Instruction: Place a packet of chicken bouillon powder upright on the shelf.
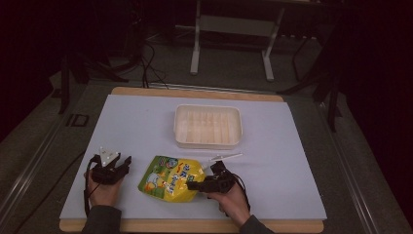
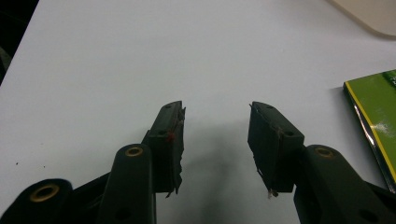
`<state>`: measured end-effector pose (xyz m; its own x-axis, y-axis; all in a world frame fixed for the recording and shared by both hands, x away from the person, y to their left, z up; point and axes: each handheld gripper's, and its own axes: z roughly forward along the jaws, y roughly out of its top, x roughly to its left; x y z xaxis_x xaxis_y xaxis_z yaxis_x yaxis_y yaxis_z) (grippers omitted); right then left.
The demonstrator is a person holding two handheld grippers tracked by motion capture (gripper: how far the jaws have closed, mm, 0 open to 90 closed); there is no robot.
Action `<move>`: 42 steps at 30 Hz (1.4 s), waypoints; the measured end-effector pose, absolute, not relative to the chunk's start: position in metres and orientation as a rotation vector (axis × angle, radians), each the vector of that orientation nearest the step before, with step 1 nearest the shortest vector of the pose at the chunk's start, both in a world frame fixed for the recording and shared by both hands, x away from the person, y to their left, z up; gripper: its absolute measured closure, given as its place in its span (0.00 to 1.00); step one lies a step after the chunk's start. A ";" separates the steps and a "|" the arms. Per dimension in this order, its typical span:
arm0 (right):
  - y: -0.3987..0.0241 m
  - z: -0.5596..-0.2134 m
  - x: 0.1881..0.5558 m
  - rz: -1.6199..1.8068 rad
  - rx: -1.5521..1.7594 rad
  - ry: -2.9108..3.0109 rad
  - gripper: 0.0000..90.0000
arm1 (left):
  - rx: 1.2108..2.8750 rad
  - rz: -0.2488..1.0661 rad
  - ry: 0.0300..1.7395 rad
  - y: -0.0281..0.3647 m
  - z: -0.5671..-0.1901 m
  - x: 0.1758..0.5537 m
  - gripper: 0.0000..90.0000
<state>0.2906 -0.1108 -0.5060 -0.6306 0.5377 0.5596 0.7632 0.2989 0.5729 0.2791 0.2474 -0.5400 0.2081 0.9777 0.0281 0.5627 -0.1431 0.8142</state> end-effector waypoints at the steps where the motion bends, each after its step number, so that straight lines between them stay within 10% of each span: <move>1: -0.110 -0.506 0.291 -1.244 -1.190 -2.303 0.58 | 1.801 0.772 1.438 0.247 -0.540 0.279 0.61; 29: -0.101 -0.461 0.297 -1.415 -1.028 -2.307 0.98 | 1.788 0.769 1.444 0.248 -0.540 0.279 0.61; 42: -0.108 -0.432 0.299 -1.499 -0.985 -2.317 1.00 | 1.787 0.769 1.444 0.248 -0.540 0.279 0.60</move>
<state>0.2986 -0.1076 -0.4320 -0.7541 0.4184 0.5062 0.6332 0.2586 0.7295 0.2788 0.2484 -0.5396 0.2009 0.9794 0.0178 0.5614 -0.1300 0.8173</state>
